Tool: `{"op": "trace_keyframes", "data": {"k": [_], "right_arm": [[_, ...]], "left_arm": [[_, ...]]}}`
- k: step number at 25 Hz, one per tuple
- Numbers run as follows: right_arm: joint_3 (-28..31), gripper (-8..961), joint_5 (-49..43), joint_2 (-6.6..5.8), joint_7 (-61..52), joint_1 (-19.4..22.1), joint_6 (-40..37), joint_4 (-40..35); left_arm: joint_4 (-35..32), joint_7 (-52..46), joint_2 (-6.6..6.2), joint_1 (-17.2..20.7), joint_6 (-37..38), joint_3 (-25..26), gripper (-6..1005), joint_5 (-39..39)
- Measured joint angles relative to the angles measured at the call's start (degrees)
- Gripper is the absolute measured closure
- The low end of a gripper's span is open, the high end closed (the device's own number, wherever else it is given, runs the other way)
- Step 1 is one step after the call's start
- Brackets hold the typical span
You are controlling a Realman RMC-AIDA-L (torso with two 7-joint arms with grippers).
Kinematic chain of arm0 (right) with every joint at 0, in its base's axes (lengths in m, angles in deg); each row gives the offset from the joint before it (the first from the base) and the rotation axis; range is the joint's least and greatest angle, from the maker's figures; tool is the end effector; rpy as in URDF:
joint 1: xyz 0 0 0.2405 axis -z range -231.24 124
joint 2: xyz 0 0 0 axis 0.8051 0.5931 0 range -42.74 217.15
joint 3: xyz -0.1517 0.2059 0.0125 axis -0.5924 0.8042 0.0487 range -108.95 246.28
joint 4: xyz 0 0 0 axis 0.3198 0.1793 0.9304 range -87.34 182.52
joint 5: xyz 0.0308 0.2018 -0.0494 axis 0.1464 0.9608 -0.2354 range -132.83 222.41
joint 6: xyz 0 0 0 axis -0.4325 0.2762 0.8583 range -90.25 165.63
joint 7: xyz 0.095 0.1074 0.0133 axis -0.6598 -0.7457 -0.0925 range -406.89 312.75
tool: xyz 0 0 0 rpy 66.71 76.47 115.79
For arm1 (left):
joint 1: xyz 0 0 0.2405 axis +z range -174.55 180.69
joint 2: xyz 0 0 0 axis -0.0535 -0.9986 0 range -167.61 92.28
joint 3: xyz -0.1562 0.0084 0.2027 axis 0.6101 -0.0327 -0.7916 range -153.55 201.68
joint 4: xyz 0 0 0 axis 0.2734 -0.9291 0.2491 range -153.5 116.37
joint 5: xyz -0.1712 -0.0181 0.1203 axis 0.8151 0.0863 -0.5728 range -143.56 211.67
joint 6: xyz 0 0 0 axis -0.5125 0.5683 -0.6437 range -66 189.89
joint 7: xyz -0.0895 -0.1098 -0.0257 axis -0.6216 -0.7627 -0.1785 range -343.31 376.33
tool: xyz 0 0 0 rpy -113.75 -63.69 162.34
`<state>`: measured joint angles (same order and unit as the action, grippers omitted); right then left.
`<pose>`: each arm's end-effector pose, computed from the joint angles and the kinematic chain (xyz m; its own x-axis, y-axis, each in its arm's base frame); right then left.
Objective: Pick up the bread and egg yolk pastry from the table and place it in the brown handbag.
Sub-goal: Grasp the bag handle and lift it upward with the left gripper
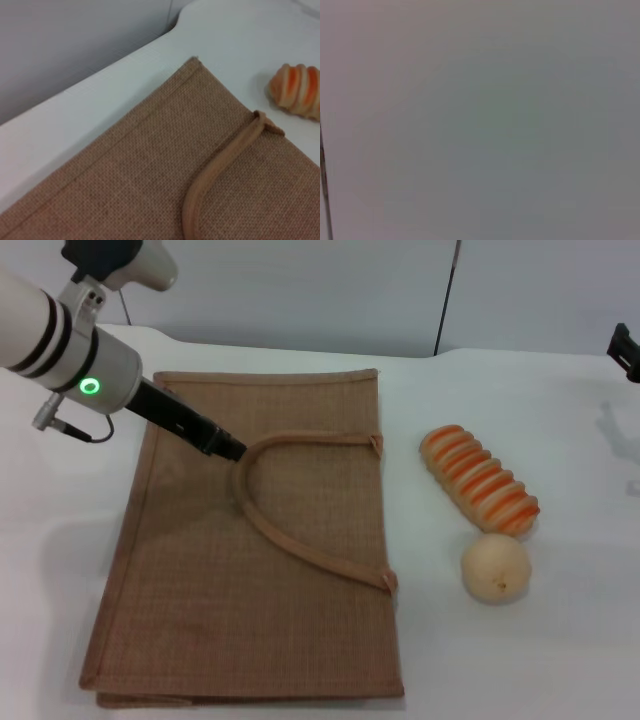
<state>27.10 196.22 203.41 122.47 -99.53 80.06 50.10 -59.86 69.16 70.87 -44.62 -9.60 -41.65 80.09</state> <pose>0.3075 0.4354 0.0064 0.7187 -0.1786 -0.6720 -0.6881 -0.0433 -0.7243 -0.2197 0.4334 0.0313 0.7609 0.6488 0.0080 0.5964 -0.6944 -0.4027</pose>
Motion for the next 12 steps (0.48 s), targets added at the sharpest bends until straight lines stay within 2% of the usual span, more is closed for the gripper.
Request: {"op": "trace_keyframes", "data": {"k": [12], "right_arm": [[0.0,73,0.0,0.08,0.0,-0.4,0.0,0.1]], "left_arm": [[7.0,-1.2,0.31,-2.4,3.9,0.1,693,-0.2]]}}
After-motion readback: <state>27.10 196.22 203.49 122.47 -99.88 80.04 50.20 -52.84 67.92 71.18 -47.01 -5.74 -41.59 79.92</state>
